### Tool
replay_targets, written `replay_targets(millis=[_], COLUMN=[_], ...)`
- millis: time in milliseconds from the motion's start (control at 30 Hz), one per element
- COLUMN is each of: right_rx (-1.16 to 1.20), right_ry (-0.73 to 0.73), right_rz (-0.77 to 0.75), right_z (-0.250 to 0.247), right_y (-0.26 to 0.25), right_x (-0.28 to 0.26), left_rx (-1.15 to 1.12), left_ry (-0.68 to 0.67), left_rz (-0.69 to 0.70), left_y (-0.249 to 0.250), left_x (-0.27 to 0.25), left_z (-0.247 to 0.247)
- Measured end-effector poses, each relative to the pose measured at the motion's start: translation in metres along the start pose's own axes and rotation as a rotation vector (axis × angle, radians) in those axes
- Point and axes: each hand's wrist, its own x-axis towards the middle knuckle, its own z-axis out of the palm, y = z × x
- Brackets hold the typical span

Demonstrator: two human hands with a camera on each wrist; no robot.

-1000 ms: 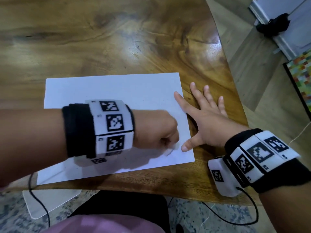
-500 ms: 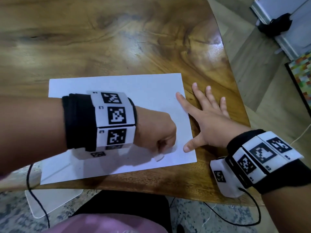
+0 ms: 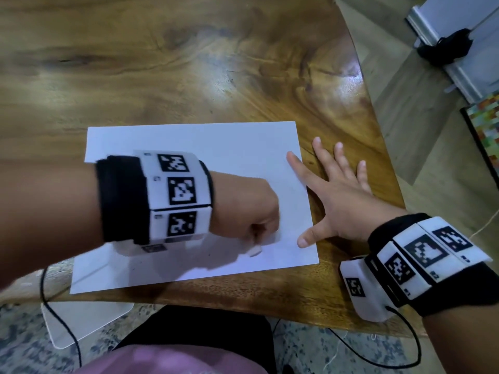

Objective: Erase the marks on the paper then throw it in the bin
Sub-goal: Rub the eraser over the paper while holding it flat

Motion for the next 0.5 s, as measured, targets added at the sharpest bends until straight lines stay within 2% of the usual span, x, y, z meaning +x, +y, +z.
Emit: replay_targets(millis=[67,133,267,400,500], right_rx=[0.005,0.008,0.002,-0.004,-0.011], right_ry=[0.001,-0.002,-0.008,-0.016,-0.003], right_rz=[-0.003,-0.006,-0.006,0.002,0.001], right_z=[0.000,-0.001,-0.001,-0.002,-0.003], right_y=[0.000,0.000,-0.001,-0.002,-0.003], right_x=[0.000,-0.001,-0.001,-0.002,-0.004], left_rx=[0.007,-0.009,-0.086,-0.174,-0.085], left_ry=[0.115,0.154,-0.041,-0.071,-0.068], left_rz=[0.032,0.043,-0.060,-0.232,-0.132], left_y=[0.009,0.010,-0.009,-0.013,-0.014], left_x=[0.009,0.007,-0.015,-0.012,-0.015], left_z=[0.000,0.003,0.011,0.015,0.014])
